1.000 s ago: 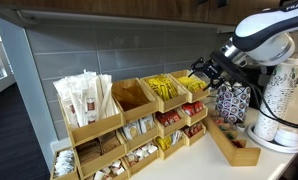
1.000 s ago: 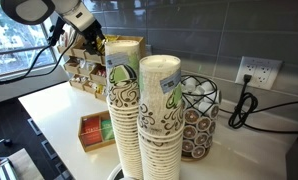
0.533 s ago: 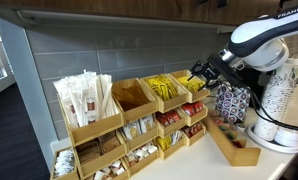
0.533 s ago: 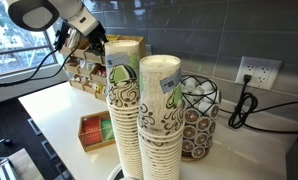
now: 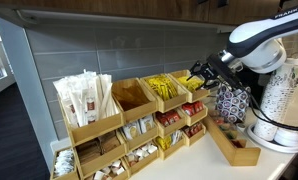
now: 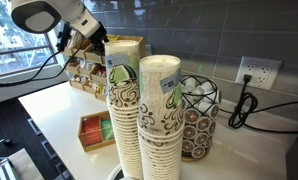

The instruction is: Pick up a sachet from the top right shelf of the candy rack and place it on the counter top

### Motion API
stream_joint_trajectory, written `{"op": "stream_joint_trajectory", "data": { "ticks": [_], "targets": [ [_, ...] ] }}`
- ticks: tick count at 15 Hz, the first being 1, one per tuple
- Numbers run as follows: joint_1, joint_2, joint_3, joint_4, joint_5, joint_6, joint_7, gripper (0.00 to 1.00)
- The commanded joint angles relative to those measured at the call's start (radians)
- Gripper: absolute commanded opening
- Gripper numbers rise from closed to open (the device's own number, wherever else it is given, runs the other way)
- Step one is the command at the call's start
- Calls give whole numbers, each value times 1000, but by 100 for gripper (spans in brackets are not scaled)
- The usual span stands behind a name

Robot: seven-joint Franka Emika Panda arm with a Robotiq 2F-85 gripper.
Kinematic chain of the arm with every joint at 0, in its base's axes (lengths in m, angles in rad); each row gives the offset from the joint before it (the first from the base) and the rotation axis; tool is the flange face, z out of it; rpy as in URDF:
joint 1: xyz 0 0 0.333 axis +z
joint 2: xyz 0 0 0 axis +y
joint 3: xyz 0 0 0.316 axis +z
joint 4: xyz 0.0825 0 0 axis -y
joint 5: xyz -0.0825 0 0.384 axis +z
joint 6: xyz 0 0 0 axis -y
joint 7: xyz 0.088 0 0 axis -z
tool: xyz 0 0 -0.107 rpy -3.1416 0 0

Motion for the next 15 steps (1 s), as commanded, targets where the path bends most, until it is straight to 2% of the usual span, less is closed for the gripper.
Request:
{"op": "stream_joint_trajectory", "data": {
  "ticks": [1,2,3,8,15],
  "targets": [
    [20,12,-12,-15,49,34,-46,61],
    [20,14,-12,-15,54,35,-50,45],
    [18,14,-12,-16,57,38,-52,42],
    [17,23,-15,-15,79,39,-72,1],
    [6,2,-24,-20,92,34,-88,0]
  ]
}}
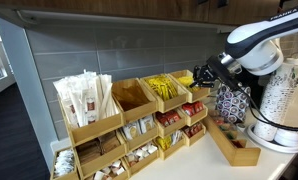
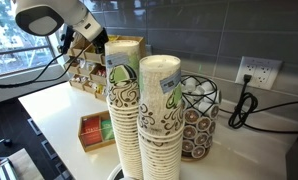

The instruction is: Pick up a sachet from the top right shelf of the candy rack and place it on the counter top

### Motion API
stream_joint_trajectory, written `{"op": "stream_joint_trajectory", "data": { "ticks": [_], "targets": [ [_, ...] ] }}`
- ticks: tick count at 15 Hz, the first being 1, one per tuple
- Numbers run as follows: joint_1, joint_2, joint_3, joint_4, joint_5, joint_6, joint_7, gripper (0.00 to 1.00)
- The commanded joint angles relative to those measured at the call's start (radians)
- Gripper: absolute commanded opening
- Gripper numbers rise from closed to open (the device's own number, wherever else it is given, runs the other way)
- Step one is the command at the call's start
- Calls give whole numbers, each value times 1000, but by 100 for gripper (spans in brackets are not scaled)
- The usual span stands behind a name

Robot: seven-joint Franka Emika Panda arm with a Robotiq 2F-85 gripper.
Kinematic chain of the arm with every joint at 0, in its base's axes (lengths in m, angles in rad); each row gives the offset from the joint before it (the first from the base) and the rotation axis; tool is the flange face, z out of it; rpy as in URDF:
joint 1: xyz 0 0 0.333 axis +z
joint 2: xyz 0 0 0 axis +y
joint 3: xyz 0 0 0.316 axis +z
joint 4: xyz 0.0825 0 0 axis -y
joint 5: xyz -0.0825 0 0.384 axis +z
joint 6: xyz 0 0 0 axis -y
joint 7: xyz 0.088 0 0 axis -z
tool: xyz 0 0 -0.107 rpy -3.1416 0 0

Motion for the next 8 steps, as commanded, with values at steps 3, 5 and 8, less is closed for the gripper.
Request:
{"op": "stream_joint_trajectory", "data": {
  "ticks": [3,5,8],
  "targets": [
    [-8,-56,-25,-26,28,-1,-29,0],
    [-11,-89,-37,-32,31,-13,-29,0],
    [-8,-148,-58,-40,43,-47,-34,0]
  ]
}}
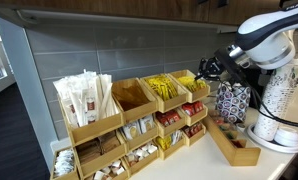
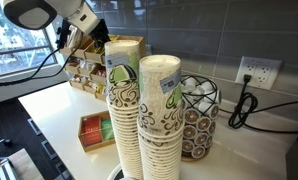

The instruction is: Pick up a sachet from the top right shelf of the candy rack and place it on the counter top

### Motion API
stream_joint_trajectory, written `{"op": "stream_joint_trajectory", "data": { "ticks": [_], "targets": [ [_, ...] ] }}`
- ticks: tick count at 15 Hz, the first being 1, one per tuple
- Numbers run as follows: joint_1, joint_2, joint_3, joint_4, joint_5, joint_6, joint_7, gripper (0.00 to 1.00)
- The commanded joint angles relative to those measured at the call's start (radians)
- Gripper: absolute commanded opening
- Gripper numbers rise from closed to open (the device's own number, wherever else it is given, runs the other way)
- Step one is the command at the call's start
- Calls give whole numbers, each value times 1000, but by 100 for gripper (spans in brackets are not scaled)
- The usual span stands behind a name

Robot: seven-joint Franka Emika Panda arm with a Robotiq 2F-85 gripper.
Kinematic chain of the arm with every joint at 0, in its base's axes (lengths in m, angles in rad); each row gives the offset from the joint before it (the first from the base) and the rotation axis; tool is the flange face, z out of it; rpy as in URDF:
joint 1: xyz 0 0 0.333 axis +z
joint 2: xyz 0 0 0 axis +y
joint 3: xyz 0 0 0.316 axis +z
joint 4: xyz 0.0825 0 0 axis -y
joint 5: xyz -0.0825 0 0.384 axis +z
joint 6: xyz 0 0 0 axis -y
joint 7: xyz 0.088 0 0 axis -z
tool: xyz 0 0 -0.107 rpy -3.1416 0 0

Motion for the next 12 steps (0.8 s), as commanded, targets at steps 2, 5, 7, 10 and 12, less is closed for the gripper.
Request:
{"op": "stream_joint_trajectory", "data": {
  "ticks": [2,5,7,10,12],
  "targets": [
    [2,-124,-33,-42,42,-81,-32,0],
    [-9,-190,-41,-36,30,-193,-21,0],
    [-19,-235,-44,-29,18,-301,-12,0],
    [-44,-283,-41,-21,-17,-523,6,0],
    [-73,-290,-20,-19,-61,-659,13,0]
  ]
}}
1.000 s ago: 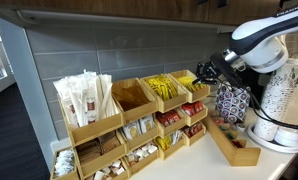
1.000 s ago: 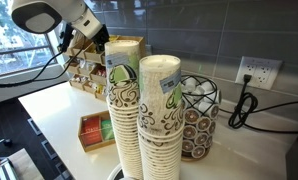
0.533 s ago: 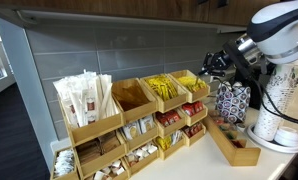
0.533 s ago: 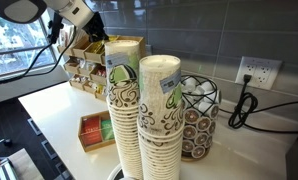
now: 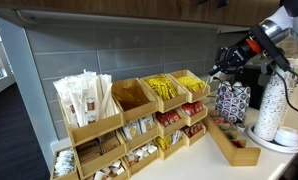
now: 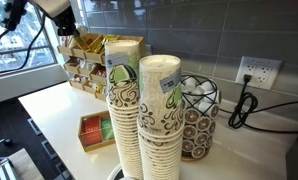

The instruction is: Pick up a sachet from the top right shelf of the candy rack and place it on the counter top

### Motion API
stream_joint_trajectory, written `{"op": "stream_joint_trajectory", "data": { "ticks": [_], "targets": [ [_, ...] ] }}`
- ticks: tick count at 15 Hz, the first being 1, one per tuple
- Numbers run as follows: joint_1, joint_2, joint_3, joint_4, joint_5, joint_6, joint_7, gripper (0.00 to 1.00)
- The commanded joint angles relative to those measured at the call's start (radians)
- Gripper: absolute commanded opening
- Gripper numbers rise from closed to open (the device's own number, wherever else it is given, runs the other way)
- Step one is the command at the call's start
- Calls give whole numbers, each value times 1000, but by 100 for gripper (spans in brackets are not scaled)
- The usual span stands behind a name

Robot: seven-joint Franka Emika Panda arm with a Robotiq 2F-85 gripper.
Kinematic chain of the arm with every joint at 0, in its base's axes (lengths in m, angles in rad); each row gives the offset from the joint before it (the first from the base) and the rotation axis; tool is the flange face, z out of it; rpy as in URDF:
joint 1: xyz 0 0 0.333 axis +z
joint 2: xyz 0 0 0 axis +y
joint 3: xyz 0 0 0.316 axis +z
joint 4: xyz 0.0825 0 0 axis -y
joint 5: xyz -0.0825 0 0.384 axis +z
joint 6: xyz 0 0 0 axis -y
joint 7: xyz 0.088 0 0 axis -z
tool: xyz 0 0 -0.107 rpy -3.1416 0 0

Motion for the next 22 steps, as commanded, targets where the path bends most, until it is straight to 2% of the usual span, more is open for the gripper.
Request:
{"op": "stream_joint_trajectory", "data": {
  "ticks": [1,4,6,11,13,15,18,22],
  "targets": [
    [-43,-32,28,-10,-76,-214,10,0],
    [-46,-15,73,-6,-136,-320,-8,0],
    [-50,-19,70,-2,-101,-296,-8,1],
    [-46,-4,88,-4,-103,-295,-6,0],
    [-8,59,112,14,-130,-381,-28,0],
    [18,90,148,-11,-109,-397,-54,0],
    [44,167,213,-17,-144,-419,-56,0],
    [59,274,293,-25,-269,-402,-40,0]
  ]
}}
